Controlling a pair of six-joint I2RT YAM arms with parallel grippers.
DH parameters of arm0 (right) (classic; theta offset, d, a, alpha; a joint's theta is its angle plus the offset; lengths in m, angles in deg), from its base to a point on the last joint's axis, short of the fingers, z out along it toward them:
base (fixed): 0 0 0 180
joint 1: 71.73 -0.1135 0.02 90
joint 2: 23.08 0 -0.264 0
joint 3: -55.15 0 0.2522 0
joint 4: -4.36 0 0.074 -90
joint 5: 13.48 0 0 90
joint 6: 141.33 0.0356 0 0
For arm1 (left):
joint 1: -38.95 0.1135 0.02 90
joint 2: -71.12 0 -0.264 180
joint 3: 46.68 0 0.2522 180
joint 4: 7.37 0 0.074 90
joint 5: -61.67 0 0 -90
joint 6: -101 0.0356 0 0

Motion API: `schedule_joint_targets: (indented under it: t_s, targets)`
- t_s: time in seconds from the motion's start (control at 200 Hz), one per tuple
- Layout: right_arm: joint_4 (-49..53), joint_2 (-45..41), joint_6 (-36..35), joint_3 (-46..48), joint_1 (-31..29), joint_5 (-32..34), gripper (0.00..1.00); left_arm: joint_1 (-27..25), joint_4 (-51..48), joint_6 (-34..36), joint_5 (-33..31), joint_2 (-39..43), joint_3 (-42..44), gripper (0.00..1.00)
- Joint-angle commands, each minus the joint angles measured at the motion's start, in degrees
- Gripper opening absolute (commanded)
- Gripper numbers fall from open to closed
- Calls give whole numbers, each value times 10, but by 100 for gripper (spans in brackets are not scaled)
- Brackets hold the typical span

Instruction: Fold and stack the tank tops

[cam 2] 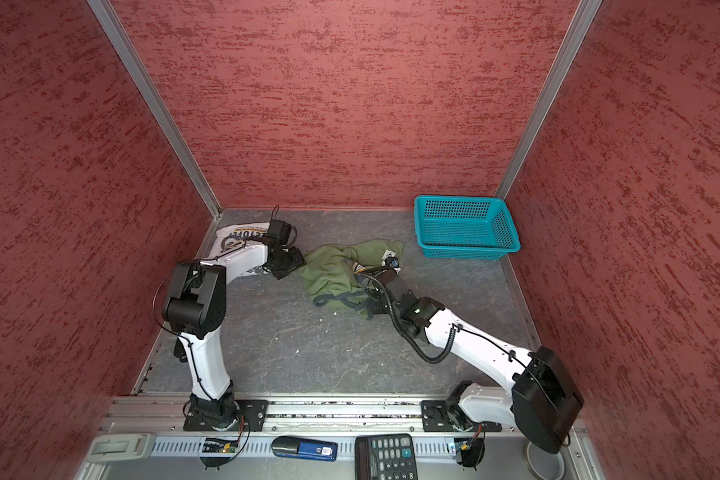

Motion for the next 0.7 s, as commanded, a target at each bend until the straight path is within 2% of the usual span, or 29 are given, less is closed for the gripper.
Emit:
schedule_joint_targets:
  t_s: [0.0, 0.09, 0.175, 0.265, 0.391, 0.576, 0.696]
  targets:
    - [21, -14, 15, 4, 4, 30, 0, 13, -16, -15, -25, -20, -21, 64]
    - [35, -18, 18, 1, 6, 40, 0, 16, -20, -16, -24, -38, -35, 59]
    - [47, -31, 19, -1, 9, 59, 0, 19, -12, -19, -16, -55, -42, 51]
    - [59, -57, 16, -3, 19, 73, 0, 27, 19, -23, 19, -67, -38, 32]
    - [81, -102, 2, -14, 35, 91, 0, 27, 50, -27, 58, -61, -31, 12]
    - [122, -150, -36, -63, 62, 114, 0, 40, 51, -36, 56, 64, -28, 1]
    - [123, -169, -82, -124, 64, 137, 0, 56, 8, -25, 36, 188, -66, 0]
